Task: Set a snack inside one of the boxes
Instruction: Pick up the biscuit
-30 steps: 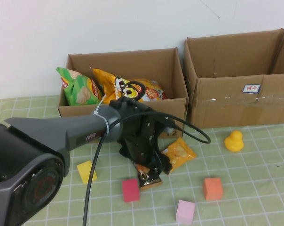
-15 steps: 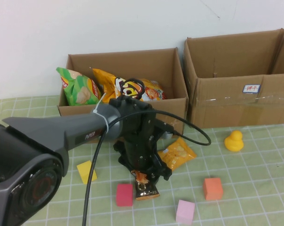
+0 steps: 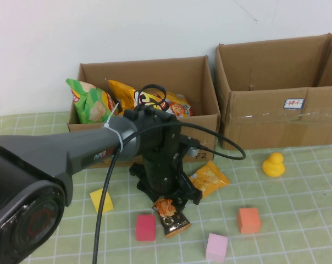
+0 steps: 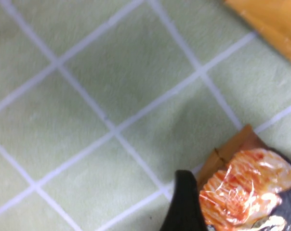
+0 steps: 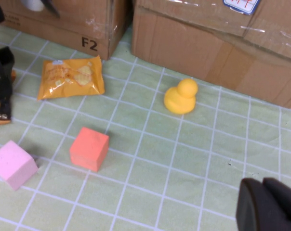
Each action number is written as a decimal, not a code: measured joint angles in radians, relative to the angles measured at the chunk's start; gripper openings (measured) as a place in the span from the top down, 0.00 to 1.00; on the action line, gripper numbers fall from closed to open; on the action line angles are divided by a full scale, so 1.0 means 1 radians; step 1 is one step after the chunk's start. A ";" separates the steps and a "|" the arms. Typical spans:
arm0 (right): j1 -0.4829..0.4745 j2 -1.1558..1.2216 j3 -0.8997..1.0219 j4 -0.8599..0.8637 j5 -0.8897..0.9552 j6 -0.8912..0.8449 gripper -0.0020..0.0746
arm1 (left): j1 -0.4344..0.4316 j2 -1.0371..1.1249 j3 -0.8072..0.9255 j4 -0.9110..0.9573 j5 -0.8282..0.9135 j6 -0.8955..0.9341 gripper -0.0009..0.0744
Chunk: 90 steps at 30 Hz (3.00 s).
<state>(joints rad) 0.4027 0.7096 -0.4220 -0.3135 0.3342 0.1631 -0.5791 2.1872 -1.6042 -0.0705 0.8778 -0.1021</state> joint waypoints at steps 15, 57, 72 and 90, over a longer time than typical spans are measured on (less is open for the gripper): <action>0.000 0.000 0.000 0.000 0.000 0.000 0.98 | -0.022 0.000 0.000 0.032 -0.002 -0.094 0.37; 0.000 0.000 0.020 -0.002 -0.004 0.000 0.98 | -0.180 -0.048 0.129 0.127 0.099 -0.088 0.35; 0.000 0.000 0.021 0.000 -0.020 0.000 0.98 | -0.109 -0.006 0.129 0.053 -0.001 -0.066 0.35; 0.000 0.000 0.021 0.000 -0.021 0.000 0.98 | -0.100 -0.005 0.118 -0.026 0.071 0.047 0.35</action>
<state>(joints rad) 0.4027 0.7096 -0.4007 -0.3135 0.3133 0.1631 -0.6794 2.1819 -1.4858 -0.0965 0.9483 -0.0552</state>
